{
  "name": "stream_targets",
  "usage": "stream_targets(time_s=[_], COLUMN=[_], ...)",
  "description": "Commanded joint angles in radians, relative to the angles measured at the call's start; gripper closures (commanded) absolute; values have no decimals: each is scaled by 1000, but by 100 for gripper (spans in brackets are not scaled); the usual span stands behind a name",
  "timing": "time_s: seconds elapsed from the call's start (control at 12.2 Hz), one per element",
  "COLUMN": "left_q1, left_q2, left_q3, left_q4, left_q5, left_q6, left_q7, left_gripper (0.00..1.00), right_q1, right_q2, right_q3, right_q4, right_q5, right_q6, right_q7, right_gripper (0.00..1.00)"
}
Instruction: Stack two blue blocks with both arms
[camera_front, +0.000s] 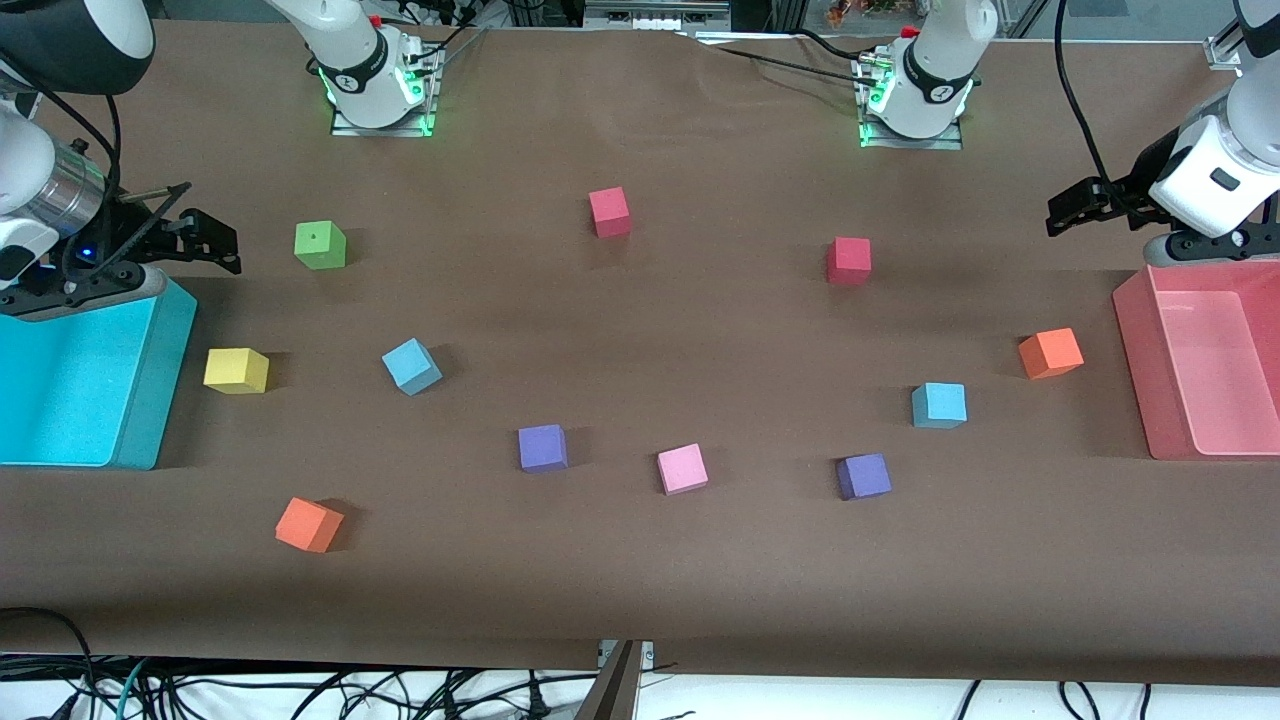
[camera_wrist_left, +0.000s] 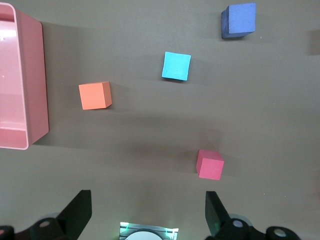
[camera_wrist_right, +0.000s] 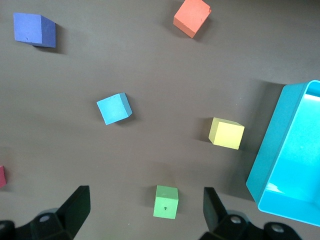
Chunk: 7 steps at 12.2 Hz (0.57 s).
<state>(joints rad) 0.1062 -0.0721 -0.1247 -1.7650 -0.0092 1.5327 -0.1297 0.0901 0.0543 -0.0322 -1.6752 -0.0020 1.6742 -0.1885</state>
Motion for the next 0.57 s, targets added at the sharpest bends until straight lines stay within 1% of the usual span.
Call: stream_targets(time_s=[0.0, 0.49], left_q1=[16, 18], left_q2=[-9, -12], left_q3=[-9, -6], left_q4=[-11, -10], left_q5=[-20, -20], left_q6=[-6, -8], left_q7=[10, 9], left_gripper=[0, 0], right_q1=[10, 16], right_q2=[-5, 16], right_q3=[6, 5], right_q4=[2, 32], right_q5=[1, 8], right_q6=[-22, -42], right_q7=[7, 7], right_gripper=[0, 0])
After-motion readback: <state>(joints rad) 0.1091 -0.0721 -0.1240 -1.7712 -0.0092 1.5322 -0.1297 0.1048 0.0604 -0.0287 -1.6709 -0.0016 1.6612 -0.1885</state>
